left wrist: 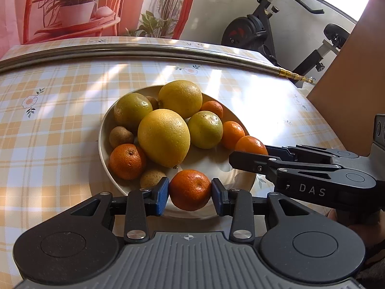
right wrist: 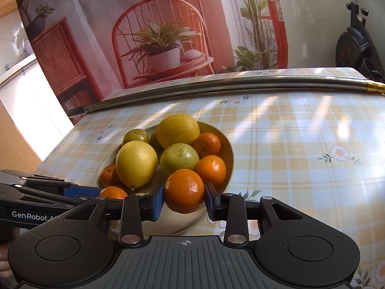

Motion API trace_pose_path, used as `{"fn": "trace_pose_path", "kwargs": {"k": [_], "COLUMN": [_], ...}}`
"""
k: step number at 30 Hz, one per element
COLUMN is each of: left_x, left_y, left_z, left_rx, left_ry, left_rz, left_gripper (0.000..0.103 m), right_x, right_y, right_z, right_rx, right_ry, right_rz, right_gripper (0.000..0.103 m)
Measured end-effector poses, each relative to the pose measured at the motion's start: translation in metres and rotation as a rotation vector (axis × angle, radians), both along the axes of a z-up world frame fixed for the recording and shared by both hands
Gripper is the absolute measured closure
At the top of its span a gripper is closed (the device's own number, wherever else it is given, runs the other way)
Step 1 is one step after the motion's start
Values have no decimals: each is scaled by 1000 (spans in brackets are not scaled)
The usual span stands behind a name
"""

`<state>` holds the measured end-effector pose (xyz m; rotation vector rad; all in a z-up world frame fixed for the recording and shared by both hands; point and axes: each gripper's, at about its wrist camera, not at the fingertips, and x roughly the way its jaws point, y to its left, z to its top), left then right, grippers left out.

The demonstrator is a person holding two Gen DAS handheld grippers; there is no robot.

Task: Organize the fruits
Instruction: 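Carry both tangerines over the white plate with both tools, then lower both tangerines onto the plate and open both tools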

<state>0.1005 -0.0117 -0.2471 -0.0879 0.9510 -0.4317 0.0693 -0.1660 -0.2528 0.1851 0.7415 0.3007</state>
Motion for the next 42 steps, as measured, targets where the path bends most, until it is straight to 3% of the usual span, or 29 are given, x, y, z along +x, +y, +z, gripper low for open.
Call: {"fn": "trace_pose_path", "kwargs": {"k": [6,21,26,29,34,36,39,42], "left_x": [1,-7,-15,-19,-24,-26,-27,-28], "left_y": [-8,-4,-7,-7,-2,0,2,4], "left_z": [-9,-7,5,13,28,33,37,41], "left_rx": [34,36,95,106,112,113,100,88], "left_ry": [10,-4,-79,-128,-217,-246,-267,-290], "left_rz": [-34,-7,-5,1,37,50,57,62], "left_gripper": [63,63,61,53,44,36,19,11], "right_x": [4,3,-1,-1,-1,-1,0,0], "right_y": [3,6,15,14,7,1,-5,-9], "right_z": [-4,-7,-3,-1,5,8,11,14], "right_rx": [-3,-35,-121,-126,-122,-104,-94,-91], "right_ry": [17,5,-27,-29,-12,-8,-4,-5], "right_rz": [10,-5,-2,-5,-56,-73,-101,-118], "right_gripper": [70,71,69,66,39,36,22,10]}}
